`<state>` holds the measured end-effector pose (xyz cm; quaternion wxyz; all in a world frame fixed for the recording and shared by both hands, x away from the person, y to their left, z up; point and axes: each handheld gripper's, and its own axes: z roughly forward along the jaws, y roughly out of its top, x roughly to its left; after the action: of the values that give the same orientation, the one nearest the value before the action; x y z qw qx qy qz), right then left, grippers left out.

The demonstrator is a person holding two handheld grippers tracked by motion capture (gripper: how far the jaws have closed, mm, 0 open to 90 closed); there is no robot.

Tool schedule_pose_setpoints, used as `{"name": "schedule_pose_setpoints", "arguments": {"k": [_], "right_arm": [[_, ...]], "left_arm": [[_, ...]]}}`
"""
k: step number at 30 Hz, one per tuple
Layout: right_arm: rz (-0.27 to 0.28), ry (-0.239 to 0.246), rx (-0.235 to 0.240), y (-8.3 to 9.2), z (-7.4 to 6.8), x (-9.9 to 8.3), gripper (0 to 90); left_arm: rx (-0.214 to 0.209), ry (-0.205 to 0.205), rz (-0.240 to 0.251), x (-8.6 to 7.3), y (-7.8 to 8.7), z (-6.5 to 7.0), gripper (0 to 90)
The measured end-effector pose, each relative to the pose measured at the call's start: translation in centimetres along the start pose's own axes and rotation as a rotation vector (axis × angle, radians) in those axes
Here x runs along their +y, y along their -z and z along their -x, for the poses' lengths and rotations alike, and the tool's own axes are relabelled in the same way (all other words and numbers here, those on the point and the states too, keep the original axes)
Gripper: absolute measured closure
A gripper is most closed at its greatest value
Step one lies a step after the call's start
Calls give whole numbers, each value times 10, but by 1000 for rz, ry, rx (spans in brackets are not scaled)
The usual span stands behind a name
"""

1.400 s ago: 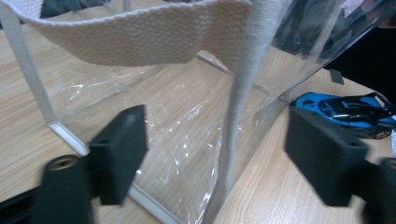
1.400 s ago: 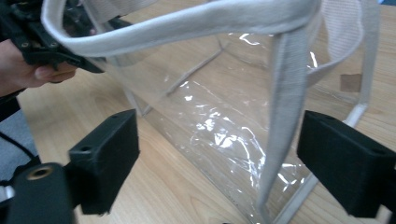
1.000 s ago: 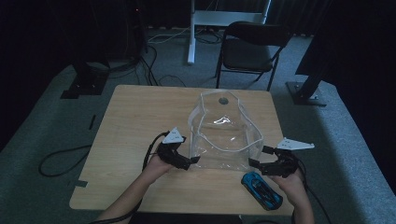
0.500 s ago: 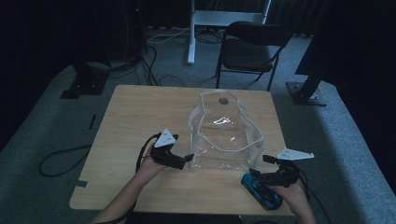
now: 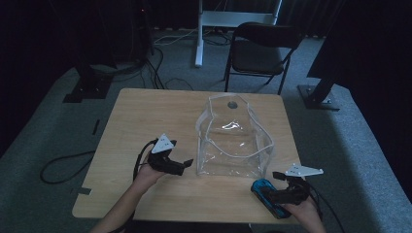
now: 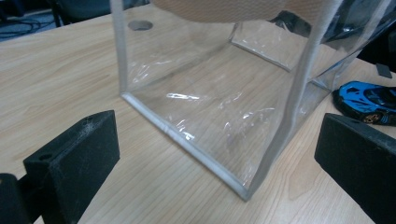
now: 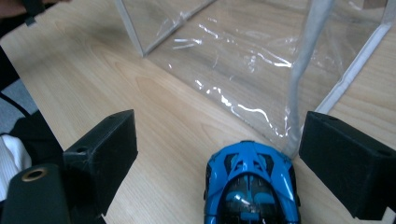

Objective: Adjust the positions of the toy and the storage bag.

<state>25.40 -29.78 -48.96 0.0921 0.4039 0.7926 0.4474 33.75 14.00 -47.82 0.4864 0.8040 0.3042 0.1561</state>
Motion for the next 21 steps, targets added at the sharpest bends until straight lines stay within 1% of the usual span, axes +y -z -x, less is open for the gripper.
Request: {"name": "schedule_pose_setpoints", "arguments": {"k": [5, 7, 10, 12, 14, 15, 18, 21], "right_arm": [[-25, 7, -15, -3, -2, -6, 108], [-36, 3, -24, -3, -2, -8, 108], [-45, 3, -35, -5, -1, -13, 108], [-51, -1, -38, -6, 0, -16, 108], [-66, 3, -65, -7, 0, -17, 108], [-73, 7, -67, -8, 0, -18, 108], [-96, 17, -81, -11, -1, -20, 108], [-116, 23, -89, -15, 0, -23, 108]], "left_arm": [[27, 6, -8, -5, 10, -8, 6], [36, 8, -10, -7, 14, -11, 6], [57, 10, -5, -13, 21, -17, 6], [69, 24, -5, -17, 24, -20, 6], [81, 23, -15, -21, 27, -24, 6], [88, 24, -22, -24, 29, -26, 6], [114, 38, -35, -33, 36, -32, 6], [137, 65, -40, -41, 43, -39, 6]]}}
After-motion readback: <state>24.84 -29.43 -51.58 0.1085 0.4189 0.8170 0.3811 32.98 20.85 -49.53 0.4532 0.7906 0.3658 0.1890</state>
